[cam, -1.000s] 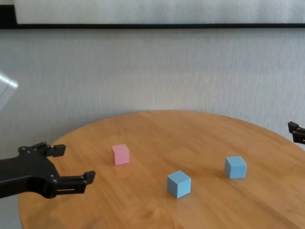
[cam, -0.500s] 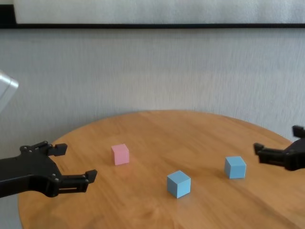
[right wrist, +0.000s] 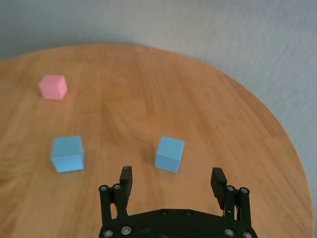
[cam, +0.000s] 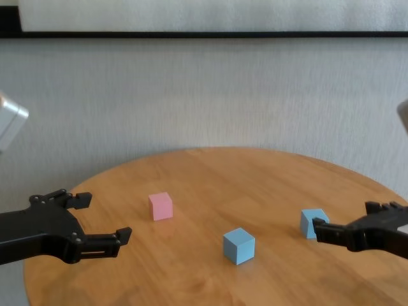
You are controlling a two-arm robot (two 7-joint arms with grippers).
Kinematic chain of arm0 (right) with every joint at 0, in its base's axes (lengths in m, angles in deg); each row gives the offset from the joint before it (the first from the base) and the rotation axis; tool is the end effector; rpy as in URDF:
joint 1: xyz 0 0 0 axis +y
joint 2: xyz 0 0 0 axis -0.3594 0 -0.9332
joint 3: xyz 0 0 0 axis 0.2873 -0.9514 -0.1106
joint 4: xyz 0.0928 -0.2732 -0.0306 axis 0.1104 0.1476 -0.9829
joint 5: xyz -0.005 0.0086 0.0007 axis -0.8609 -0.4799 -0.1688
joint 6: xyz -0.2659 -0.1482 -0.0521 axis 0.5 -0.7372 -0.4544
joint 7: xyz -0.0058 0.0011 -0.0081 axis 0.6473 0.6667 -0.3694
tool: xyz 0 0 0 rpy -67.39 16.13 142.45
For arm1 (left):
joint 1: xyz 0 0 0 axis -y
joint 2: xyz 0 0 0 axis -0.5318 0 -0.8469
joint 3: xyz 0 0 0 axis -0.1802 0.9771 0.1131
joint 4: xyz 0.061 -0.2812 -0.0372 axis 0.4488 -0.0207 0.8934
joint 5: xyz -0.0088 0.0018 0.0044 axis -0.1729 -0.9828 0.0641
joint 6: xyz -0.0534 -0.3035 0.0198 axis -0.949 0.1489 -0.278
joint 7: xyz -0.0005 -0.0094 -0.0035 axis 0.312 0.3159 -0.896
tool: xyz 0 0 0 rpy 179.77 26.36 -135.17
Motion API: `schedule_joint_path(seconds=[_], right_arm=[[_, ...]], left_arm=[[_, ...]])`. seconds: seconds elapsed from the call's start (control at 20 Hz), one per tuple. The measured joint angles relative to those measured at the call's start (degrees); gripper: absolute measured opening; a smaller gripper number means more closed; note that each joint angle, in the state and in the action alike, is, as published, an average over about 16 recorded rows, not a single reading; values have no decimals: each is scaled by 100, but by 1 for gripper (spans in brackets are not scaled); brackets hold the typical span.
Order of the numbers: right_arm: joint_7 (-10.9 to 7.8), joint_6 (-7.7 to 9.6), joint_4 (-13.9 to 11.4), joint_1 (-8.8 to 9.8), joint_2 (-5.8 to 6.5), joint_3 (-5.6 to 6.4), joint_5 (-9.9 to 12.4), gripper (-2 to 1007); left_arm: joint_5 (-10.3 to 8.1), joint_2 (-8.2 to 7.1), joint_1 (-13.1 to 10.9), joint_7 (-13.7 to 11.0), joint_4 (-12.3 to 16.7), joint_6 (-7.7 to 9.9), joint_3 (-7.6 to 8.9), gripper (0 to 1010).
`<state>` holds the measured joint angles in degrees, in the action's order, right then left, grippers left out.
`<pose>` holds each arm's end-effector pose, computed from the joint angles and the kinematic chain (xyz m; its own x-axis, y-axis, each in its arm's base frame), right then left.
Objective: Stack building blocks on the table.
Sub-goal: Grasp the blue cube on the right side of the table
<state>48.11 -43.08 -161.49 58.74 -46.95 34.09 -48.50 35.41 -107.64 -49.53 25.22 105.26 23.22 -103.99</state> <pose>0.3495 -0.0049 -0.3067 0.3655 -0.9172 0.1588 0.9014 0.3062 -0.3062 0.3537 0.0762 -0.3019 0.6488 0.7198 0.2468 -0.7605 0.6023 0.2425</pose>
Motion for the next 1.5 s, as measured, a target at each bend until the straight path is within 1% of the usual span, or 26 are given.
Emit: schedule_joint_path(seconds=[0.1,0.2,0.45,1.0,1.25,1.5], right_arm=[[68,71,135,-54,-136,-5,-39,1001],[136,103,283,-117,-261,-9,-92,1001],[282,95,660,-292,-544,-22,-257,1001],[376,-155,1416,-687,-1052,-34,-525,1001],[419,-254,1744,-844,-1237,-14,-622,1000],[434,-346,2034,-974,-1385,16,-700,1000]], left_arm=[[2,2,6,0,-4,3,-4,1001],[3,4,10,0,-8,6,-8,1001],[6,7,18,0,-14,11,-13,1001],[10,11,26,0,-20,17,-19,1001],[11,13,27,0,-22,19,-22,1001],[11,14,29,0,-23,20,-23,1001]])
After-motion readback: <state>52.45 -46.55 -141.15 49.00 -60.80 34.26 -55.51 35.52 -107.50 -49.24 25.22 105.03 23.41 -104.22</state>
